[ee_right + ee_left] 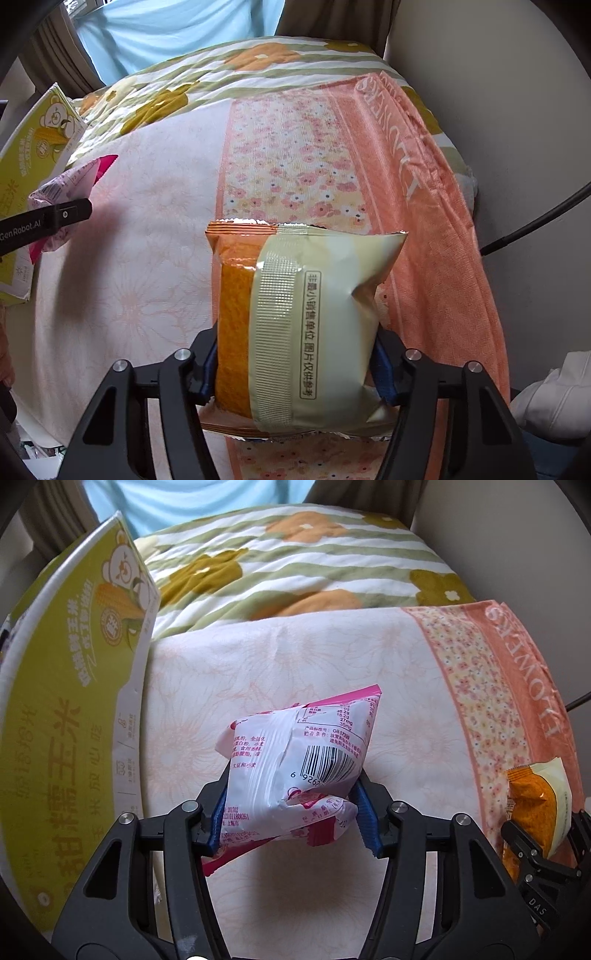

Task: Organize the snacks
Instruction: 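Carry both bags over the yellow box and open both tools to release them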

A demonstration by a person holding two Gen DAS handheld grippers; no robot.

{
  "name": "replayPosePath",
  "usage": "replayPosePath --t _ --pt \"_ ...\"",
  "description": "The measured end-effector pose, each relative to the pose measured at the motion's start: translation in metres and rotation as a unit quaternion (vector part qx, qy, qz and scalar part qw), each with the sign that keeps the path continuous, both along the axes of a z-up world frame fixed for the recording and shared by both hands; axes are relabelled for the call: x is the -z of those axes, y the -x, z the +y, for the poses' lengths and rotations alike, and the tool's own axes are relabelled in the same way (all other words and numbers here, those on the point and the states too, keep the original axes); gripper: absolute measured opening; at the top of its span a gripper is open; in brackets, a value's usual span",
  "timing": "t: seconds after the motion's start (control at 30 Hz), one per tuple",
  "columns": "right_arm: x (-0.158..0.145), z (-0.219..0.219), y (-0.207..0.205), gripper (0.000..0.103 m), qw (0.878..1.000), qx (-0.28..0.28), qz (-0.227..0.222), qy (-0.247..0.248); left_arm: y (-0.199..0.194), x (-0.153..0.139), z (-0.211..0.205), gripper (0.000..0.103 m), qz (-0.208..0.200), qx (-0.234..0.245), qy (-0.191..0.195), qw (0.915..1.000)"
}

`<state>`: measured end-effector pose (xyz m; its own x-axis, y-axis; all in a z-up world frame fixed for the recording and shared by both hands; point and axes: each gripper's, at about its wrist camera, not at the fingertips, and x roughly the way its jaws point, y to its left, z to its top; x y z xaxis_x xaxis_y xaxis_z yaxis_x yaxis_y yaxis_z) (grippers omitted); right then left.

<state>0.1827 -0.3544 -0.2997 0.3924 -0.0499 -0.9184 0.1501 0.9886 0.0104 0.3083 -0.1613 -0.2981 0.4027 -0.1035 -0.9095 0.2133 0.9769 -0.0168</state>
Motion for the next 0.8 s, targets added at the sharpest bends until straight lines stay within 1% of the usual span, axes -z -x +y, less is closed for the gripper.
replayPosePath --t 0.1,0.23,0.37,0.43,0.53,0.63,0.8 --pt "-0.016 -0.001 0.002 0.060 1.000 -0.005 -0.016 -0.005 0.003 -0.016 -0.003 0.052 -0.011 0.002 0.007 0.9999" --pt "-0.046 -0.004 0.004 0.060 0.999 -0.014 -0.047 -0.012 0.008 -0.046 -0.002 0.052 -0.031 -0.002 0.024 0.9992" --pt "-0.081 -0.003 -0.001 0.060 0.996 -0.046 -0.078 -0.010 0.013 -0.085 0.001 0.052 -0.061 -0.012 0.038 0.9974" --pt "-0.095 0.002 -0.008 0.060 0.994 -0.065 -0.090 -0.011 0.015 -0.105 0.006 0.052 -0.075 -0.021 0.038 0.9962" --pt "-0.116 0.014 -0.018 0.060 0.989 -0.096 -0.109 -0.011 0.019 -0.136 0.022 0.052 -0.095 -0.042 0.052 0.9932" --pt "-0.135 0.031 -0.027 0.060 0.984 -0.124 -0.126 -0.020 0.021 -0.161 0.042 0.052 -0.115 -0.060 0.058 0.9898" --pt "-0.167 0.077 -0.047 0.060 0.973 -0.170 -0.150 -0.040 0.019 -0.192 0.088 0.052 -0.143 -0.088 0.068 0.9834"
